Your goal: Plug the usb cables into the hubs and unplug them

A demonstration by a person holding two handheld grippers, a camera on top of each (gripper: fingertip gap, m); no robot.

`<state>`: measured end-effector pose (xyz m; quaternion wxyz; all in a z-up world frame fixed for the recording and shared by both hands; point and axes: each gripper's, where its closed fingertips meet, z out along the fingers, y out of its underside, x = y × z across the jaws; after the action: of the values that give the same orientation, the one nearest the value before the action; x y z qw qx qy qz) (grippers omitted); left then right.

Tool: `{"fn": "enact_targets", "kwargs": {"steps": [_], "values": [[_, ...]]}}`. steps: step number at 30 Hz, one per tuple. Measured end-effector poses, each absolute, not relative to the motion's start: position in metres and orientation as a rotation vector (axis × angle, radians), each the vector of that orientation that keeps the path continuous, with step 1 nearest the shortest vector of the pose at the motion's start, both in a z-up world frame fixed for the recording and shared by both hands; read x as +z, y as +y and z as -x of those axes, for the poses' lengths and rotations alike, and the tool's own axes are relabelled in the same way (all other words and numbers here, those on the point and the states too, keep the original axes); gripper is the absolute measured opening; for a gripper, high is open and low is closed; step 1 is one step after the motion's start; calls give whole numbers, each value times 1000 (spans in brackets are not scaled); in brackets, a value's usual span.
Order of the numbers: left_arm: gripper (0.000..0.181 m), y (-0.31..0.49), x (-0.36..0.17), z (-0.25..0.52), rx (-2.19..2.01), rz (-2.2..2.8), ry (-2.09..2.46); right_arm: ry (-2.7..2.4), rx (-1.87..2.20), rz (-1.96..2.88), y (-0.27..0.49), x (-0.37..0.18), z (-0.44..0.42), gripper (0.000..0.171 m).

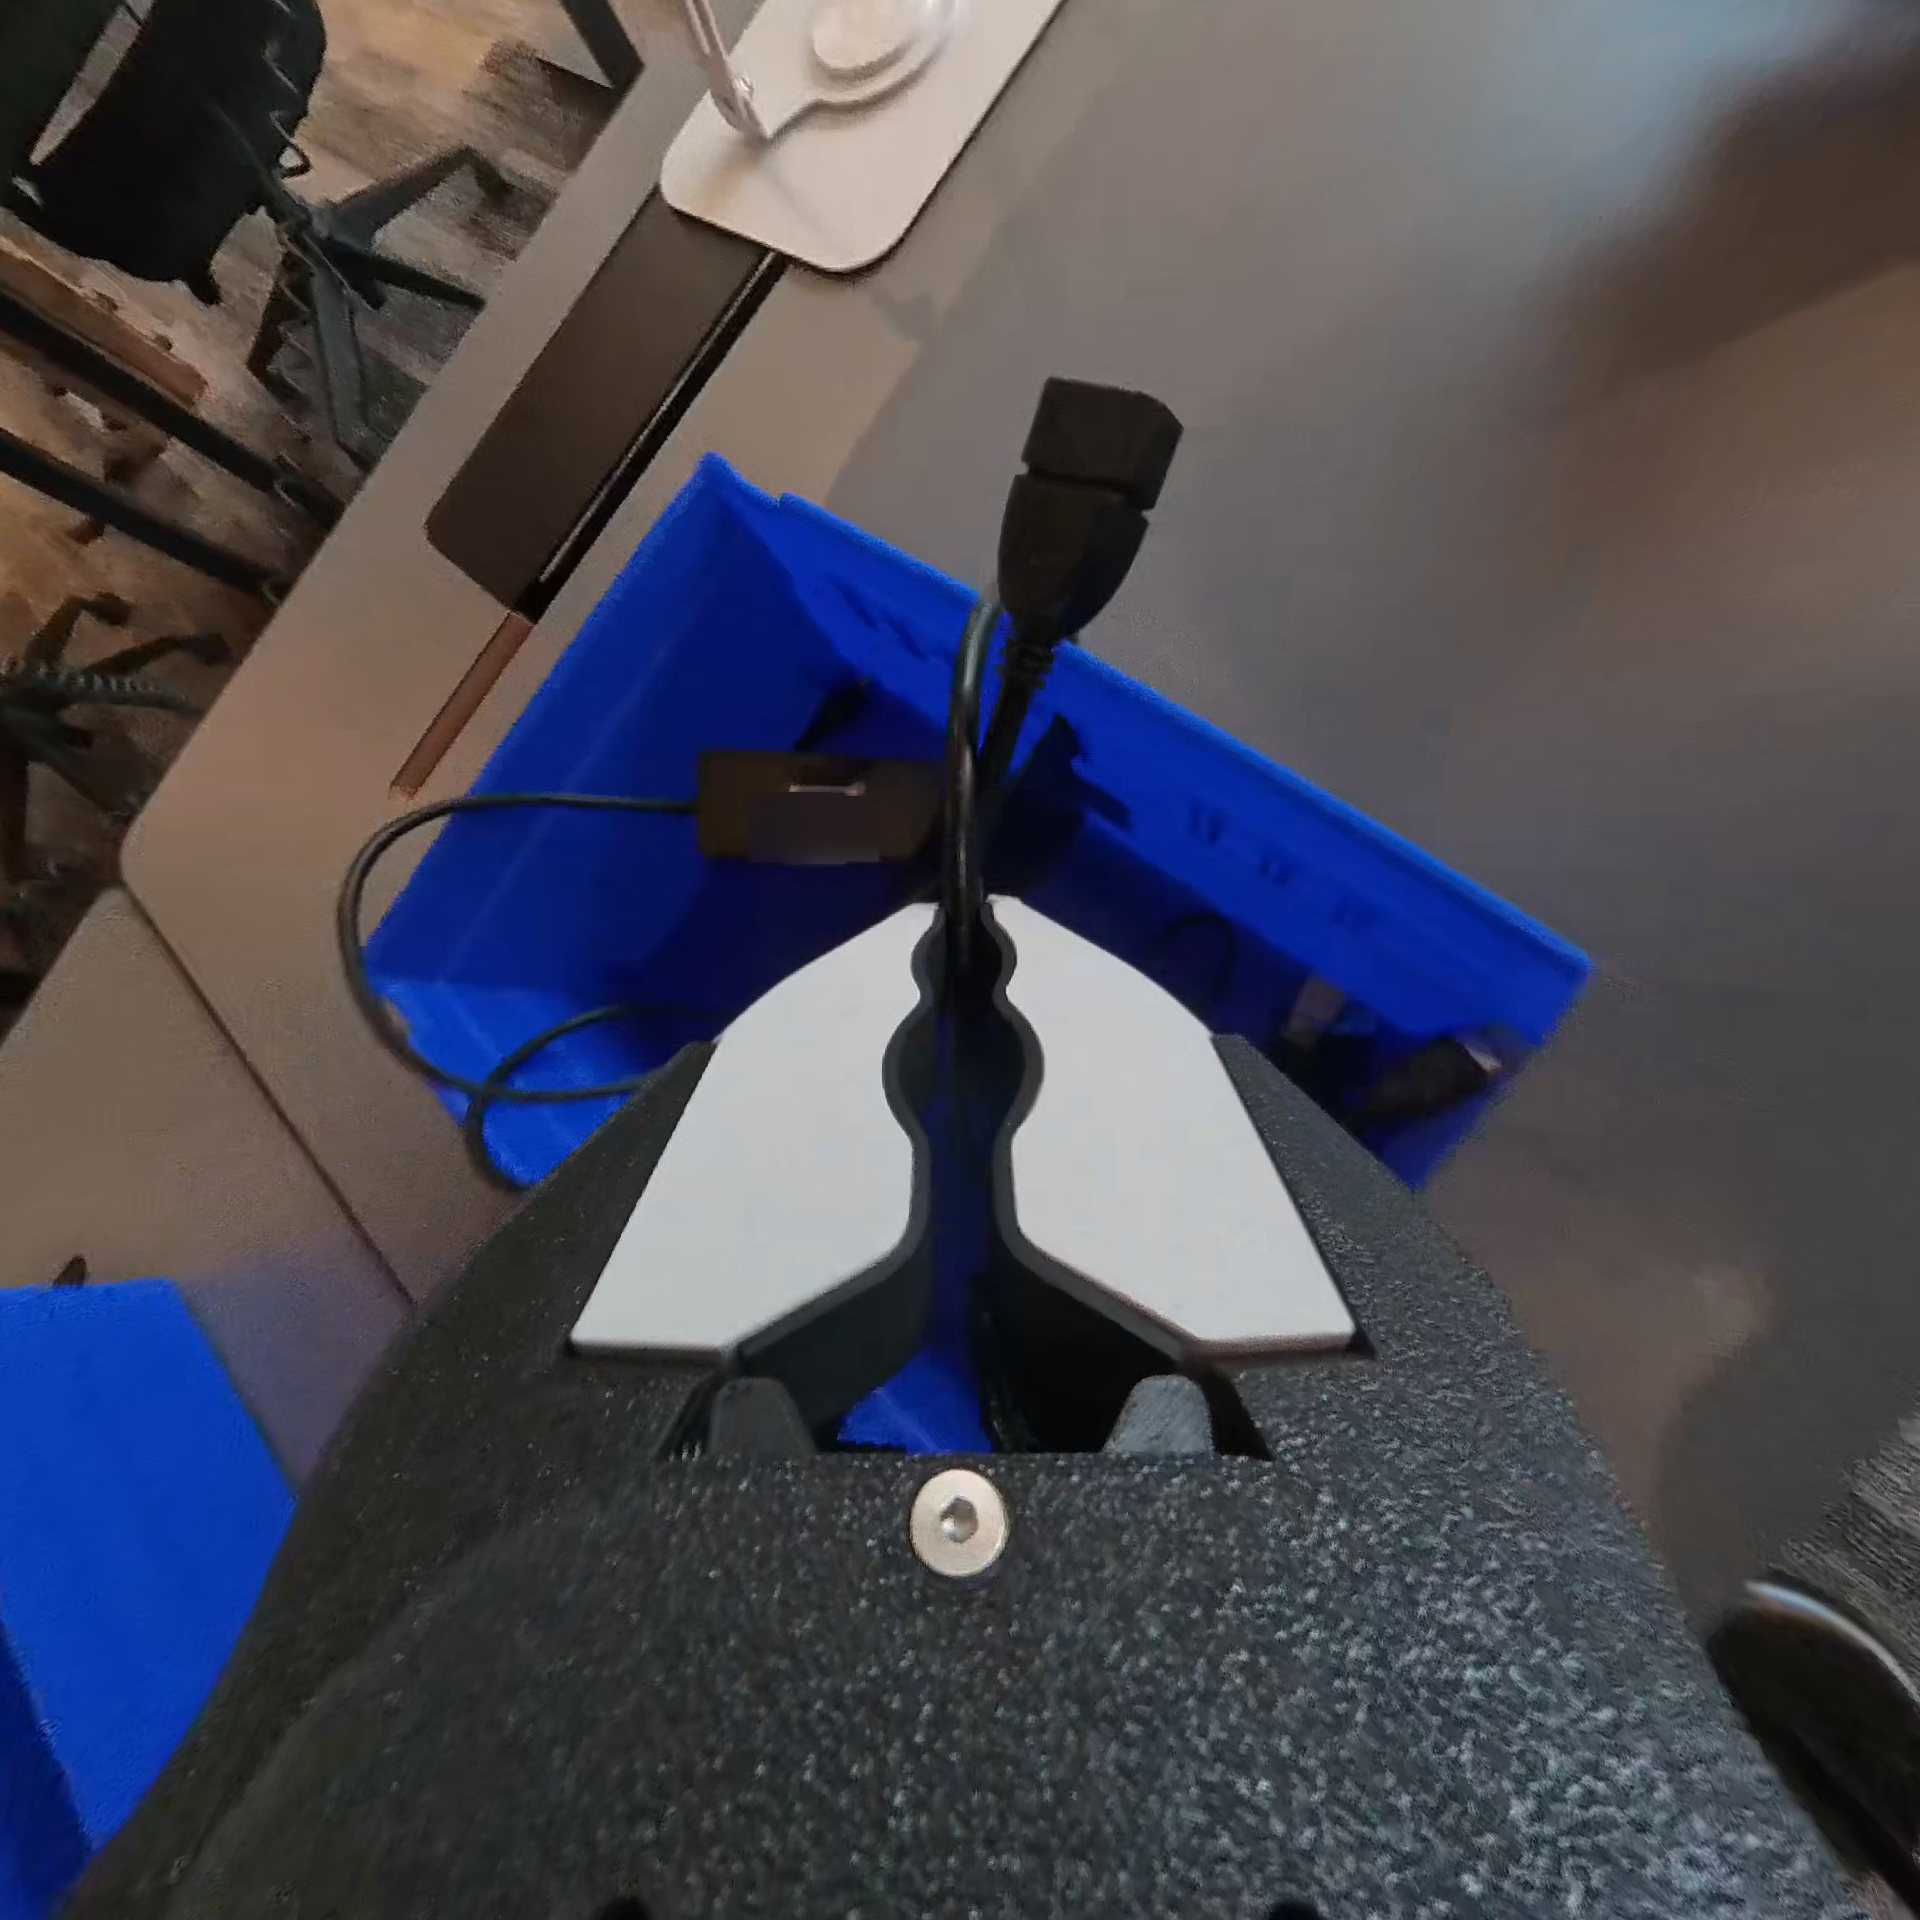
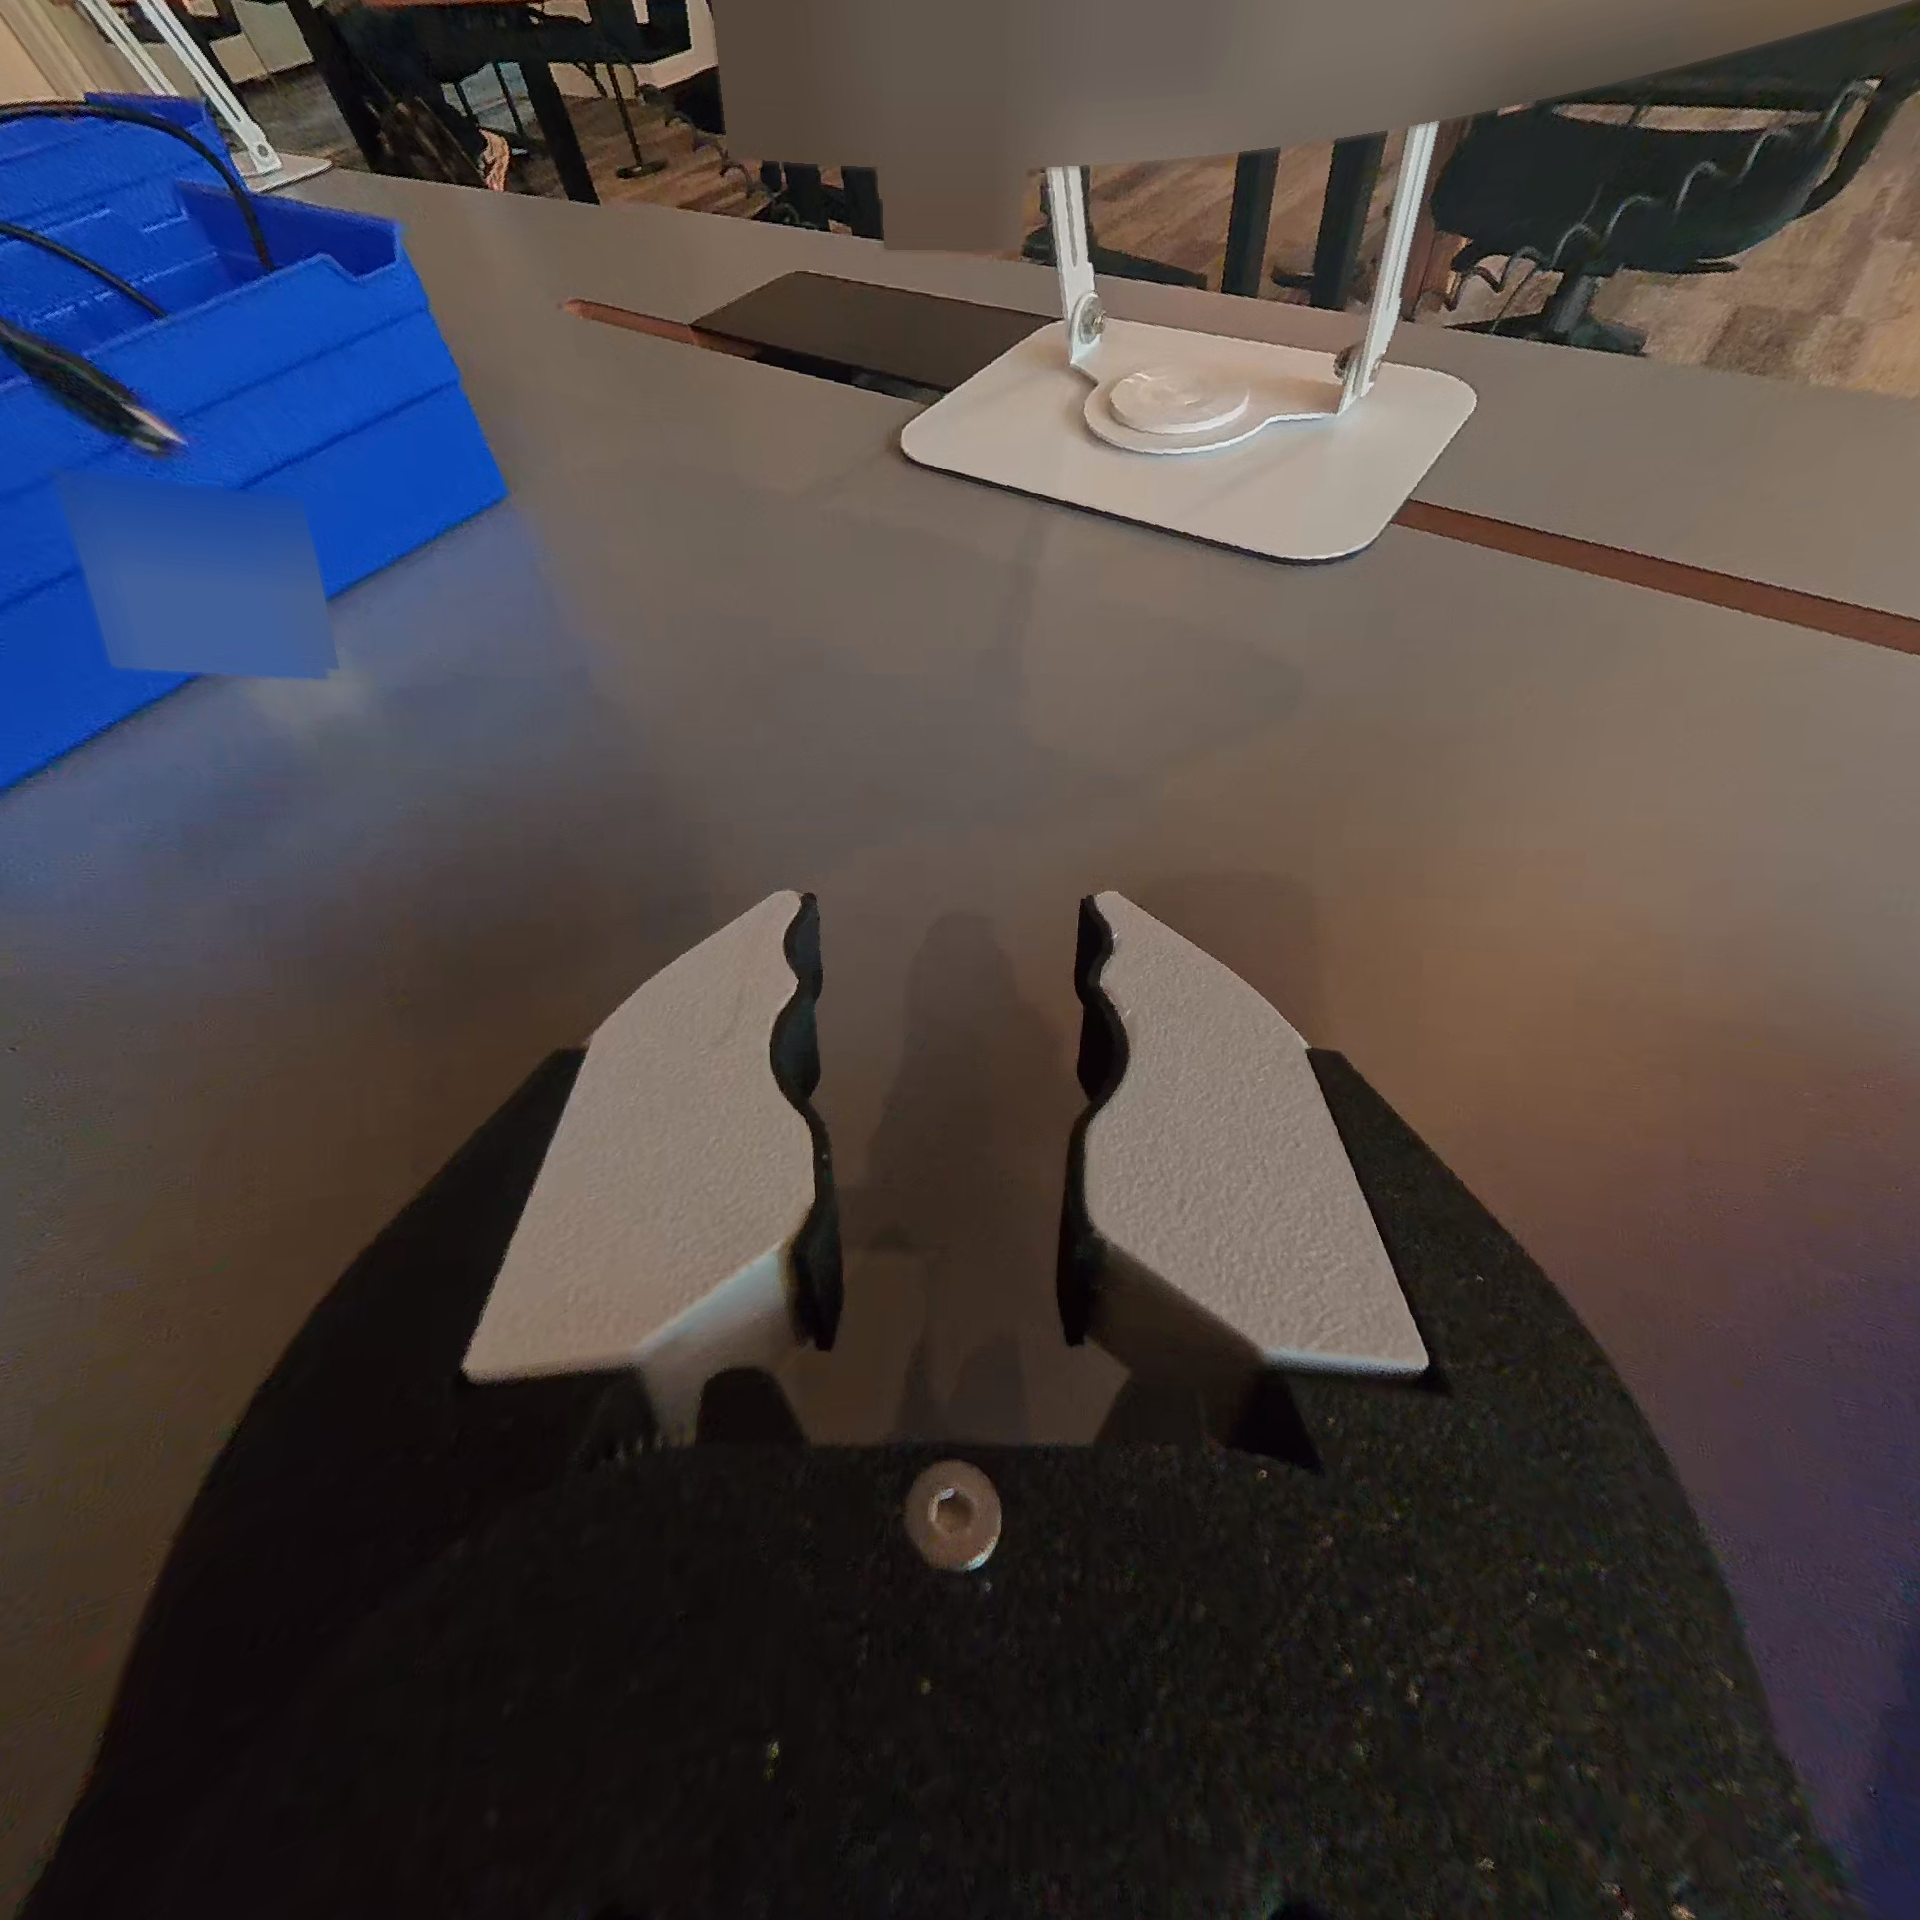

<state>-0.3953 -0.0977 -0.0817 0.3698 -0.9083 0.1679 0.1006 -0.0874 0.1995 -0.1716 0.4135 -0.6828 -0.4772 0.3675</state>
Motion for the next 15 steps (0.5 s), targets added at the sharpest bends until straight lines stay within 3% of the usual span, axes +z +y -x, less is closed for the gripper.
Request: {"fn": "enact_targets", "kwargs": {"steps": [6,15], "values": [[5,-157,-91,397,145,2477,342,-1222,926,1711,195,-173,90,47],[5,-153,-152,429,445,2770,272,-1204,919,1723,198,-175,89,46]]}}
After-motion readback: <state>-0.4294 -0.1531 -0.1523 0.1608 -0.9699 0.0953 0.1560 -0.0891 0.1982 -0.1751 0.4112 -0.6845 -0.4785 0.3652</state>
